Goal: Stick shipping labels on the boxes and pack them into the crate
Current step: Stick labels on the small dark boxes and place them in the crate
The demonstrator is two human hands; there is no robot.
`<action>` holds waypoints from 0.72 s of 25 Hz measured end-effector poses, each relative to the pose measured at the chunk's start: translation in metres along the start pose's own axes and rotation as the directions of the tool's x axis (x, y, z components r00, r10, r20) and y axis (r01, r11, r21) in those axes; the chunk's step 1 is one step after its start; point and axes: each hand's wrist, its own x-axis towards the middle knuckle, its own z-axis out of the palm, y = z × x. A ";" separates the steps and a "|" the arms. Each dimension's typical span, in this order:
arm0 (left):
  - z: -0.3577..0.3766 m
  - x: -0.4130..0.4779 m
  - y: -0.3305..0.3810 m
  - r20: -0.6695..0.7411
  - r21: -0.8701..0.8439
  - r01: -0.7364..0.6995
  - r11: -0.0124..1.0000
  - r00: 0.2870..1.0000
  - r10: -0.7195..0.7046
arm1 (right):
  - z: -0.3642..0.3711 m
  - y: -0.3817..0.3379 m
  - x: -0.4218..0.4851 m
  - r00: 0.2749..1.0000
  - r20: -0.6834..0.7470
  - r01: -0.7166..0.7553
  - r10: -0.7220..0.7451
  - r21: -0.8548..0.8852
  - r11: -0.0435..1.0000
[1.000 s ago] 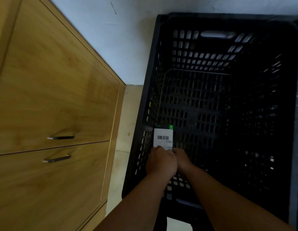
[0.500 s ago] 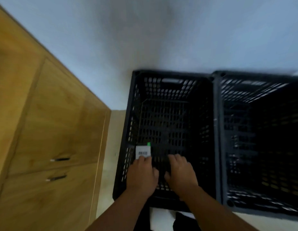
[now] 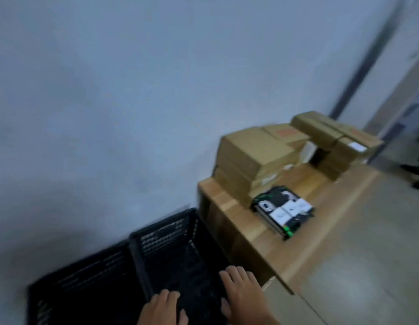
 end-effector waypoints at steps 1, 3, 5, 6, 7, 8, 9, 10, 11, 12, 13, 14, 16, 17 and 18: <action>-0.003 0.013 0.031 -0.014 0.010 -0.042 0.999 0.999 0.042 | -0.014 0.029 -0.009 0.998 -0.036 -0.048 0.048 -0.004 0.999; -0.004 0.038 0.098 -0.078 0.033 -0.093 0.995 0.992 0.095 | -0.035 0.092 -0.028 0.981 -0.133 -0.144 0.143 -0.001 0.990; 0.003 0.065 0.172 -0.156 0.062 -0.127 0.990 0.978 0.135 | -0.053 0.161 -0.051 0.957 -0.202 -0.209 0.207 0.009 0.978; 0.008 0.078 0.206 -0.191 0.060 -0.140 0.988 0.970 0.149 | -0.059 0.195 -0.062 0.953 -0.201 -0.223 0.226 0.036 0.974; 0.015 0.089 0.242 -0.217 0.054 -0.146 0.988 0.964 0.154 | -0.064 0.232 -0.073 0.944 -0.216 -0.239 0.248 0.066 0.969; 0.021 0.100 0.276 -0.239 0.052 -0.146 0.988 0.959 0.154 | -0.071 0.266 -0.083 0.929 -0.246 -0.259 0.276 0.096 0.961; 0.026 0.112 0.309 -0.253 0.045 -0.140 0.989 0.956 0.147 | -0.077 0.301 -0.094 0.910 -0.289 -0.274 0.296 0.116 0.955; 0.033 0.123 0.338 -0.256 0.018 -0.135 0.991 0.957 0.136 | -0.079 0.332 -0.102 0.897 -0.322 -0.276 0.302 0.125 0.953; 0.039 0.135 0.361 -0.263 -0.008 -0.135 0.991 0.956 0.128 | -0.084 0.362 -0.106 0.892 -0.328 -0.287 0.312 0.124 0.950; 0.043 0.146 0.382 -0.249 -0.022 -0.134 0.991 0.960 0.125 | -0.087 0.390 -0.109 0.894 -0.301 -0.309 0.333 0.127 0.943; 0.044 0.157 0.399 -0.236 -0.017 -0.133 0.991 0.964 0.126 | -0.088 0.415 -0.107 0.896 -0.264 -0.329 0.358 0.149 0.933; 0.043 0.171 0.415 -0.235 -0.001 -0.129 0.992 0.964 0.125 | -0.088 0.440 -0.099 0.902 -0.264 -0.309 0.342 0.161 0.937; 0.035 0.202 0.431 -0.263 0.039 -0.124 0.992 0.956 0.129 | -0.086 0.477 -0.073 0.911 -0.307 -0.232 0.275 0.171 0.958; 0.030 0.221 0.435 -0.282 0.050 -0.131 0.990 0.949 0.140 | -0.085 0.492 -0.056 0.916 -0.310 -0.204 0.253 0.183 0.962; 0.028 0.238 0.437 -0.301 0.058 -0.138 0.989 0.942 0.149 | -0.083 0.505 -0.039 0.922 -0.306 -0.187 0.239 0.188 0.964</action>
